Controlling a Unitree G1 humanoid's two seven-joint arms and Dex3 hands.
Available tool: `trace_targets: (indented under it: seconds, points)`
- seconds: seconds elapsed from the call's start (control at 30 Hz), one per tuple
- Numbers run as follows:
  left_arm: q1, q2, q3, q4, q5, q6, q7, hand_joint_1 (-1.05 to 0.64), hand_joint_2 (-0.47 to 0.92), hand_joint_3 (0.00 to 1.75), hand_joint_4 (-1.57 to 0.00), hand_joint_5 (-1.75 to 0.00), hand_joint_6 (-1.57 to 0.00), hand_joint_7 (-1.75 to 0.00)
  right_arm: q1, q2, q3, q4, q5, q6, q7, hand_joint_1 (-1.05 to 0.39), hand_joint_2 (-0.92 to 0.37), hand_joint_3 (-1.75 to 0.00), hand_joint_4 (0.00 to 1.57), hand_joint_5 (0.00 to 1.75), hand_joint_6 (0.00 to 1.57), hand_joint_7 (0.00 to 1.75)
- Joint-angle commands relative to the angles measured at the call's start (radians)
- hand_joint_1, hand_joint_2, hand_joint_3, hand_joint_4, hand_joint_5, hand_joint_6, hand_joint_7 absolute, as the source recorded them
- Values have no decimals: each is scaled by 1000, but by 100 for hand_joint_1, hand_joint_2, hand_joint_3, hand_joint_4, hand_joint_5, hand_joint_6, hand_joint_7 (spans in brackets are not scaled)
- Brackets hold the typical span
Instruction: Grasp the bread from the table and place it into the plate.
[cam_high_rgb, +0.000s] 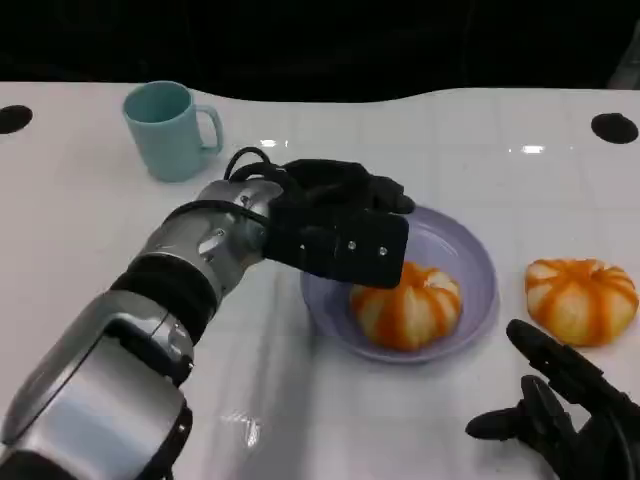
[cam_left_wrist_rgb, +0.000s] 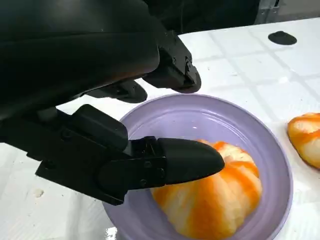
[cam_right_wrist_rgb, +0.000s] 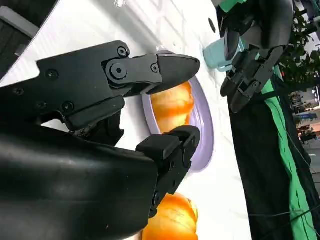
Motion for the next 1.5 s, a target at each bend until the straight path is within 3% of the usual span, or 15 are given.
trace_targets:
  seconds: [0.03, 0.2, 0.3, 0.37, 0.43, 0.47, 0.7, 0.73, 0.77, 0.8, 0.83, 0.87, 0.97, 1.2, 1.5]
  points:
    - [100, 76, 143, -146, -189, -35, -99, -72, 92, 50, -45, -12, -49, -5, 0, -18, -10, 9, -11, -27, -1, -76, -92, -32, 88, 91, 118, 2]
    - [288, 70, 287, -329, -417, 20, -172, -61, 92, 47, -64, -23, -55, -7, 2, -13, -8, 5, -25, -28, -14, -77, -92, -31, 88, 93, 119, 3]
    - [368, 64, 342, -423, -528, 96, -223, -61, 92, 48, -66, -26, -56, -7, 4, -13, -8, 5, -22, -29, -11, -77, -92, -31, 88, 94, 119, 3]
    - [440, 56, 400, -495, -644, 169, -276, -63, 92, 53, -55, -55, -59, -5, 6, -14, -10, 6, -15, -30, -5, -76, -92, -31, 86, 93, 118, 2]
    - [503, 43, 441, -576, -731, 251, -291, -64, 92, 54, -51, -64, -60, -5, 6, -14, -11, 6, -12, -29, -2, -76, -92, -31, 86, 93, 117, 2]
    - [538, 35, 462, -622, -778, 298, -292, -65, 92, 52, -57, -71, -65, -7, 7, -15, -11, 5, -10, -29, 0, -76, -92, -31, 85, 93, 118, 2]
    - [597, 30, 484, -739, -835, 417, -280, -65, 92, 51, -59, -78, -69, -8, 7, -15, -13, 4, -9, -28, 4, -76, -92, -31, 85, 94, 118, 2]
    - [707, -2, 521, -846, -932, 521, -244, -65, 92, 51, -59, -78, -69, -8, 9, -16, -12, 2, -9, -28, 5, -76, -92, -31, 85, 94, 118, 2]
    - [791, -26, 549, -930, -1007, 605, -215, -61, 92, 55, -52, -124, -71, -40, 10, -18, -12, 1, -9, -28, 7, -76, -92, -31, 85, 94, 117, 2]
    - [849, -41, 567, -994, -1061, 669, -190, -59, 92, 56, -48, -143, -63, -69, 11, -18, -12, 0, -9, -28, 8, -76, -92, -31, 85, 94, 117, 2]
    - [907, -60, 581, -1053, -1103, 722, -155, -58, 92, 57, -45, -153, -58, -84, 12, -18, -12, -4, -10, -25, 6, -76, -92, -31, 85, 94, 117, 2]
    - [936, -73, 585, -1086, -1116, 745, -127, -56, 92, 58, -46, -166, -50, -113, 13, -17, -11, -6, -12, -22, 4, -76, -92, -31, 85, 94, 118, 2]
    - [1017, -123, 588, -1169, -1129, 777, -41, -54, 92, 59, -52, -174, -46, -139, 11, -16, -10, -6, -10, -23, 5, -77, -92, -31, 85, 95, 118, 3]
    - [1138, -168, 558, -1269, -1108, 801, 43, -53, 92, 59, -66, -175, -43, -167, 16, -14, -6, -19, -11, -17, 1, -76, -92, -31, 85, 95, 118, 3]
    - [1179, -168, 565, -1280, -1124, 811, 46, -51, 92, 48, -66, -175, -46, -169, 22, -17, -5, -35, -6, -5, 1, -75, -92, -32, 84, 95, 117, 2]
